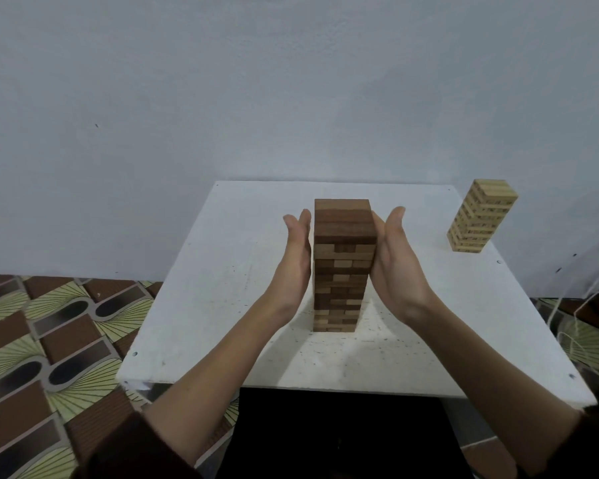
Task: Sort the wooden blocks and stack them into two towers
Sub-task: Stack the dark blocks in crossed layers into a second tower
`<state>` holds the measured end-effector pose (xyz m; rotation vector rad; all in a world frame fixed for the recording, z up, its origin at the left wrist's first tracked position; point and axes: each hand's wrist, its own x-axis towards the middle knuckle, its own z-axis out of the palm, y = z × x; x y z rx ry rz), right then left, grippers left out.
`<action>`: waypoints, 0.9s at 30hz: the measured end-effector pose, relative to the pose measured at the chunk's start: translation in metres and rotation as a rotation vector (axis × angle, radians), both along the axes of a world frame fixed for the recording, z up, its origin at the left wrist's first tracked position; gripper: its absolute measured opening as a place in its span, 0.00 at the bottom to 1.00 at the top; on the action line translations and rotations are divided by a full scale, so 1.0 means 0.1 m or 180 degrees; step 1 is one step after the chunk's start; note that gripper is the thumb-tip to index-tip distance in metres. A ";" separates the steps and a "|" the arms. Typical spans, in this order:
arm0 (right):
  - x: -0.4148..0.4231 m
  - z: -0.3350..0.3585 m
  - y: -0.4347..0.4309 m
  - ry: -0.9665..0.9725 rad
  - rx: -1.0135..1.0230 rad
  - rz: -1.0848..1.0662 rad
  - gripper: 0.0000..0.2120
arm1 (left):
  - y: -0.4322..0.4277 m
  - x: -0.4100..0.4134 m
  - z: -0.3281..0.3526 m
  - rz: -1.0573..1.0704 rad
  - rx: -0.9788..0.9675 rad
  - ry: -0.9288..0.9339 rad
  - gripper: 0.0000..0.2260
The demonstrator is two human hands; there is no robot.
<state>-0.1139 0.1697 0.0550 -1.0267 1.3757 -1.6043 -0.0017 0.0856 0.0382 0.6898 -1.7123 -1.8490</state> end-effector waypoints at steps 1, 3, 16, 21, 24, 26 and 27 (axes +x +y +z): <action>0.01 0.00 0.00 -0.0037 -0.0014 -0.0003 0.35 | 0.02 -0.01 -0.01 0.0012 0.0013 0.0040 0.47; 0.02 -0.01 -0.01 -0.0031 -0.0005 -0.0003 0.36 | 0.07 -0.04 0.01 -0.0025 0.0000 0.0199 0.40; -0.23 -0.11 0.08 0.0371 0.0099 0.0339 0.52 | -0.10 0.12 -0.07 -0.0334 -0.0594 0.0032 0.53; -0.40 -0.10 0.13 0.0813 0.0182 0.0428 0.56 | -0.24 0.19 -0.06 -0.0373 -0.0876 -0.0028 0.52; -0.43 -0.05 0.10 0.0988 0.0220 0.0439 0.54 | -0.26 0.16 -0.04 -0.0313 -0.0912 -0.0067 0.48; -0.43 -0.03 0.08 0.1078 0.0240 0.0449 0.52 | -0.27 0.14 -0.02 -0.0314 -0.0941 -0.0096 0.48; -0.44 -0.02 0.08 0.1118 0.0248 0.0447 0.52 | -0.27 0.13 -0.01 -0.0306 -0.0947 -0.0102 0.48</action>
